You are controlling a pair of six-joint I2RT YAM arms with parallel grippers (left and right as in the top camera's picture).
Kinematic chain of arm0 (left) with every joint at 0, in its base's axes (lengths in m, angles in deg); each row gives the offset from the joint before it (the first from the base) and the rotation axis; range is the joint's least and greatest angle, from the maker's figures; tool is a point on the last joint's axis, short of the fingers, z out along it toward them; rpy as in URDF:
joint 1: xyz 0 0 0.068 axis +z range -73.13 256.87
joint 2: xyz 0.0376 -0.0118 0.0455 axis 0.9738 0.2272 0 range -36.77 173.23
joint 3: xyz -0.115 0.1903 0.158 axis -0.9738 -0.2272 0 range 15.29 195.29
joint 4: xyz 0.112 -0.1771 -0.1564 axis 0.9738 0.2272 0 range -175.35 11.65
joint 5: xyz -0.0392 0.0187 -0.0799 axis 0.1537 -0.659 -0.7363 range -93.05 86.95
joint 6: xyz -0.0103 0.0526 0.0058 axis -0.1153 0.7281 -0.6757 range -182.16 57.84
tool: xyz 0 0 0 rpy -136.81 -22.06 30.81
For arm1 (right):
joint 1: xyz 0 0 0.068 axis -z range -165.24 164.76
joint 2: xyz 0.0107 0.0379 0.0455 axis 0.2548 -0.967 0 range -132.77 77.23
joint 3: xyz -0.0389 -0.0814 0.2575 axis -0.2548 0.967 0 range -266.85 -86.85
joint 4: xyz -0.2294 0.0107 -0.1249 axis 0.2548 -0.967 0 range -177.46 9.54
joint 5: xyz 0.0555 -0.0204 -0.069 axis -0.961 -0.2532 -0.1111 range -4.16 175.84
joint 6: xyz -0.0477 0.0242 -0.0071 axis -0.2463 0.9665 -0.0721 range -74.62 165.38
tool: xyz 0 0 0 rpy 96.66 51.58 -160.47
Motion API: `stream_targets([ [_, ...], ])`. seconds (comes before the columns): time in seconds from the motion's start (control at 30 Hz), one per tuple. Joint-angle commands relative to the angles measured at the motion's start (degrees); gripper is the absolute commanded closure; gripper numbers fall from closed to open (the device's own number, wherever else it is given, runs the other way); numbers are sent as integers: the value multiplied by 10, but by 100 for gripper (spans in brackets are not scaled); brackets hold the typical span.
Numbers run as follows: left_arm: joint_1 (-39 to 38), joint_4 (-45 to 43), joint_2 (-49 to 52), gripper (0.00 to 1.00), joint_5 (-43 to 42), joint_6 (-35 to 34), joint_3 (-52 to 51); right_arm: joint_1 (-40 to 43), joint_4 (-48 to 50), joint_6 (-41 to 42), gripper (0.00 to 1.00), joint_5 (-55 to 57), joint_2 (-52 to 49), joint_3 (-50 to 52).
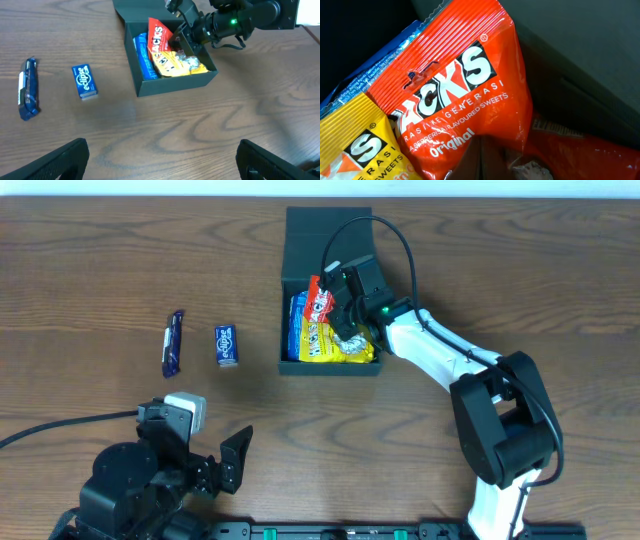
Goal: Pack container
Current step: 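Lift the right gripper out of the box and reach left gripper to dark bar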
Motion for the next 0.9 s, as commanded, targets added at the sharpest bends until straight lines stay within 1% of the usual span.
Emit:
stream_targets([
  [0.0, 1, 2, -2, 5, 9, 12, 10, 0, -14, 10, 99, -10, -19, 4],
  [0.13, 1, 2, -2, 5, 18, 12, 10, 0, -16, 11, 99, -46, 19, 4],
  [0.27, 1, 2, -2, 5, 34, 12, 10, 0, -22, 12, 99, -70, 80, 4],
  [0.43, 1, 2, -2, 5, 91, 12, 10, 0, -56, 20, 99, -69, 158, 4],
  [0.6, 1, 1, 4, 5, 151, 12, 10, 0, -99, 53, 99, -69, 229, 4],
  [0.77, 1, 1, 42, 5, 195, 8, 9, 0, -134, 70, 98, -84, 294, 4],
  [0.87, 1, 0, 84, 5, 221, 8, 9, 0, -156, 70, 94, -112, 332, 4],
])
